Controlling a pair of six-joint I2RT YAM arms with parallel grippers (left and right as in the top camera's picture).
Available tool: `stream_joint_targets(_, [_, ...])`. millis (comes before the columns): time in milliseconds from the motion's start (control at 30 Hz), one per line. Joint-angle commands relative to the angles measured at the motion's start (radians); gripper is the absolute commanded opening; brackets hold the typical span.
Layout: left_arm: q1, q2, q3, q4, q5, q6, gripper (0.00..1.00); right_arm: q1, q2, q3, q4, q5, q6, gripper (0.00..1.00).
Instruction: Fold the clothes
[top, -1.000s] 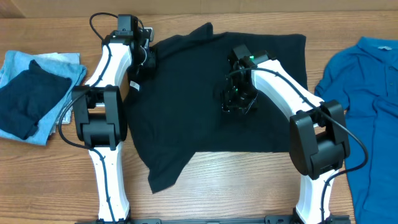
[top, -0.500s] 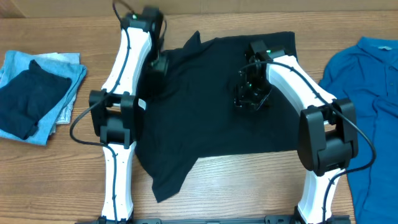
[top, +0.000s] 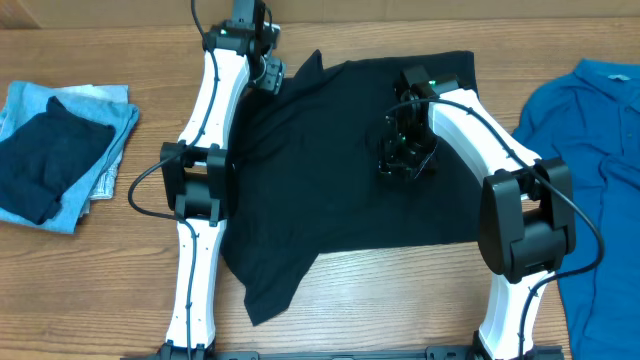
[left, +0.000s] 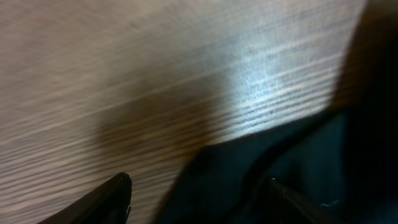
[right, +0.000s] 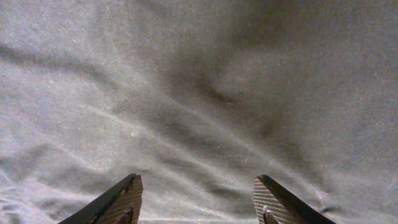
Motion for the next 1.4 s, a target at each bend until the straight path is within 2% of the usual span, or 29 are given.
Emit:
stream_joint_targets(0, [0.007,0.022,0.003,0.004,0.055,0.042,0.73,-0.002,-0.004,0.019,0.0,0.007,-0.004,0.61])
stream_joint_targets(100, [0.008,0.05,0.004,0.011,0.074,0.042,0.73,-0.002,-0.004,0.019,0.0,0.011,-0.004,0.61])
stream_joint_targets(133, [0.009,0.058,0.004,0.014,0.072,0.042,0.67,-0.002,-0.004,0.019,0.0,0.019,-0.004,0.61])
stream_joint_targets(200, [0.009,0.06,0.004,0.021,0.072,0.042,0.39,-0.002,-0.004,0.019,0.0,0.029,-0.004,0.61])
stream_joint_targets(333, [0.01,0.06,0.009,0.024,0.071,0.042,0.05,-0.002,-0.004,0.019,0.001,0.029,-0.004,0.61])
stream_joint_targets(533, [0.037,0.059,0.093,0.026,-0.079,0.01,0.04,-0.002,-0.004,0.019,0.0,0.029,-0.004,0.61])
stream_joint_targets(567, [0.045,0.059,0.101,0.023,-0.037,0.012,0.04,-0.002,-0.004,0.019,0.0,0.029,-0.004,0.61])
stream_joint_targets(667, [0.074,0.059,0.102,0.032,-0.084,0.017,0.04,-0.002,-0.004,0.019,-0.003,0.029,-0.004,0.61])
stream_joint_targets(867, [0.131,0.059,0.102,0.118,-0.035,0.0,0.04,-0.002,-0.004,0.019,0.0,0.055,-0.004,0.61])
stream_joint_targets(933, [0.133,0.059,0.102,0.176,-0.035,0.001,0.09,-0.002,-0.004,0.019,0.005,0.06,-0.004,0.61])
stream_joint_targets(967, [0.133,0.059,0.102,0.208,-0.035,0.0,0.22,-0.002,-0.004,0.019,0.013,0.06,-0.004,0.61])
stream_joint_targets(1067, [0.134,0.059,0.132,0.238,-0.035,-0.006,0.85,-0.002,-0.004,0.019,0.029,0.079,-0.004,0.61])
stream_joint_targets(1100, [0.135,0.056,0.19,0.199,-0.035,-0.038,1.0,-0.003,-0.004,0.019,0.044,0.085,-0.004,0.61])
stream_joint_targets(1200, [0.134,0.031,0.417,-0.016,-0.026,-0.188,1.0,-0.021,-0.004,0.033,0.089,0.081,-0.005,0.61])
stream_joint_targets(1233, [0.132,0.01,0.519,-0.147,-0.023,-0.263,1.0,-0.04,-0.005,0.058,0.086,0.074,-0.005,0.61])
stream_joint_targets(1367, [0.119,-0.103,0.521,-0.481,-0.001,-0.425,1.0,-0.127,-0.027,0.17,0.035,0.056,-0.07,0.62])
